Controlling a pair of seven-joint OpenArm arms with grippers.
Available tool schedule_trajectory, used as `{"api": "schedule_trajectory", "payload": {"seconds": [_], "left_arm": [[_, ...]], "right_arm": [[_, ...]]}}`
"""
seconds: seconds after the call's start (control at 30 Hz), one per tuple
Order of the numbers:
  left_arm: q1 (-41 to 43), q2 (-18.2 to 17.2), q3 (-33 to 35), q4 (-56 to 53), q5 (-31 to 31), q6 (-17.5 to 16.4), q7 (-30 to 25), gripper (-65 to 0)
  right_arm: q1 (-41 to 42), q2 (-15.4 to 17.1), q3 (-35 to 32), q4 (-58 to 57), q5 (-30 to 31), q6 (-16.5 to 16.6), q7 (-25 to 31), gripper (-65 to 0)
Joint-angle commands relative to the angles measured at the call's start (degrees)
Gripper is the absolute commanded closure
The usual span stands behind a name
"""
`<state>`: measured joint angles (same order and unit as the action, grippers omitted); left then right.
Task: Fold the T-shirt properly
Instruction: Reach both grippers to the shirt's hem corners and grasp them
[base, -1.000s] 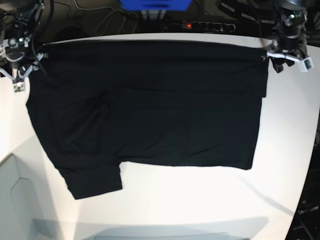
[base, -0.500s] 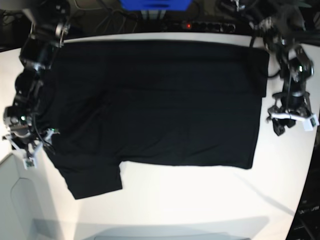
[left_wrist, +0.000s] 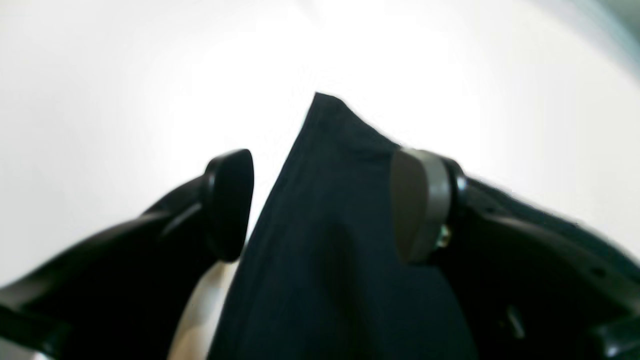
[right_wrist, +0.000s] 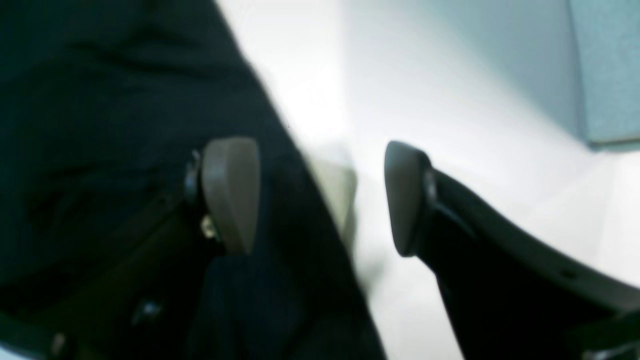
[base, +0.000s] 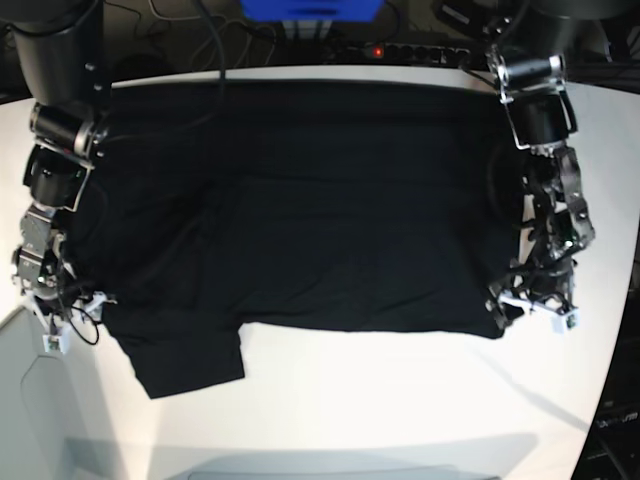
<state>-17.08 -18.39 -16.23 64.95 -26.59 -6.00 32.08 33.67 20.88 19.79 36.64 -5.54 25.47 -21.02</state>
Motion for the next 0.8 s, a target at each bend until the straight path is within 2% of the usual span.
{"api": "schedule_trajectory", "payload": {"seconds": [0.0,0.13,0.5,0.63,0.77], "left_arm": [[-2.92,-0.99,1.59,-1.52,-0.53,-0.29,-2.76,-41.5],[-6.96,-1.70,6.16,-11.10,-0.53,-0.20,-8.12,-41.5],[-16.55,-1.26,18.47,-32.11,-0.62,-0.20,-20.78,-41.5],[-17.95,-1.08,20.32,-36.51,-0.62,-0.20,-23.50,-41.4],[-18.04,-0.55,20.40,-38.71,-0.62,-0.29,-23.50,-40.9]], "right_arm": [[1.98,0.52,-0.06,-0.38,0.40,-0.20,2.07,-40.1],[1.63,0.26,-0.06,-2.23,0.40,-0.29,4.71,-40.1],[-0.13,-2.91,-0.14,-2.40,0.40,-0.29,4.88,-40.1],[-1.28,-3.08,-0.14,-2.40,0.40,-0.29,4.88,-39.8],[-1.71,-3.17,-0.14,-2.40,0.40,-0.29,4.88,-39.5]]}}
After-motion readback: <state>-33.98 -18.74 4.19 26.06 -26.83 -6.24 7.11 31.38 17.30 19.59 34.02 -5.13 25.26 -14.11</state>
